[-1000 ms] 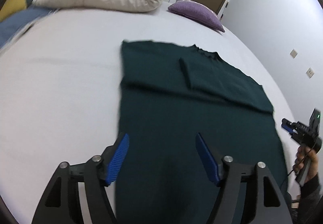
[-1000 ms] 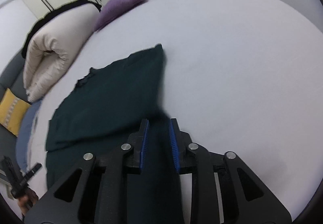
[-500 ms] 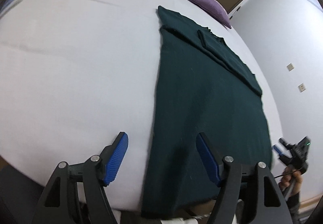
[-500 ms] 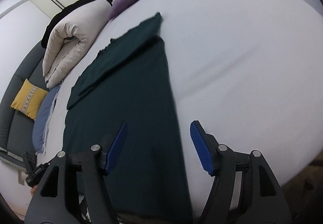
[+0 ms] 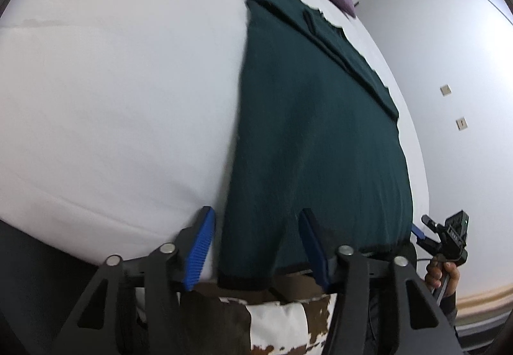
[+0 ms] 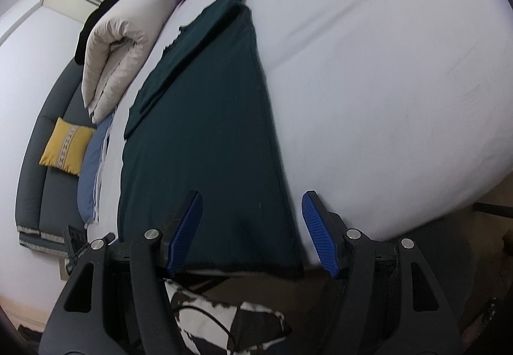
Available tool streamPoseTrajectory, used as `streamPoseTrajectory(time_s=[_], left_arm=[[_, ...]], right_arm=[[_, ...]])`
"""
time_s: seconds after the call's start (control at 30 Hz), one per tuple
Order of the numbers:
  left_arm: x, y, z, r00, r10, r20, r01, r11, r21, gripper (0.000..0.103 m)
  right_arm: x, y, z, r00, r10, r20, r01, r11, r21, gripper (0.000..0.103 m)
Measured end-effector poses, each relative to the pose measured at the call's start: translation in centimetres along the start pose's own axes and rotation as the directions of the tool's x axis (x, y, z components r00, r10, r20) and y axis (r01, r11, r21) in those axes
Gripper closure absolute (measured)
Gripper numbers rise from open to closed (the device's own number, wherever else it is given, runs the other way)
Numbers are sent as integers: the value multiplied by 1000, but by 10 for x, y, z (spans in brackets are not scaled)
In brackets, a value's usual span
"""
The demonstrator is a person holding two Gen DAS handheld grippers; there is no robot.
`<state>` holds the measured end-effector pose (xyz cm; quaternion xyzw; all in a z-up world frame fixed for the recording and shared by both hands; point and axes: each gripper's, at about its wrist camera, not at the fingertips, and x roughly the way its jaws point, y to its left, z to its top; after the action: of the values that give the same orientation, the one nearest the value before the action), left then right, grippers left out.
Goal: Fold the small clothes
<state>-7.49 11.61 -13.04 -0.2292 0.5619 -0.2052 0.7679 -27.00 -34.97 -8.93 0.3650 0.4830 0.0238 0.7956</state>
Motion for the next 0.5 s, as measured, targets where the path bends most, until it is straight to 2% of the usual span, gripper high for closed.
streamPoseTrajectory(time_s=[0.13,0.2,0.23,0.5], left_arm=[[2,-1,-4,1000,8,-3,-8,1000,6,54],[2,2,-4,1000,12,-8,-12,1000,-6,69],[2,3,-3,1000,12,-12,-12,1000,-10,72],[3,1,-8,999,22,-35,-22,1000,11,90]], right_arm=[[-3,-2,-5,1000,-8,-27,8,1000,1,39],[-3,-5,-7,999,-8,-36,9,1000,10,39],[-2,-7,-10,999,-5,-43,6,1000,16,40],[7,-5,-7,995,-27,-95,28,999,15,41]])
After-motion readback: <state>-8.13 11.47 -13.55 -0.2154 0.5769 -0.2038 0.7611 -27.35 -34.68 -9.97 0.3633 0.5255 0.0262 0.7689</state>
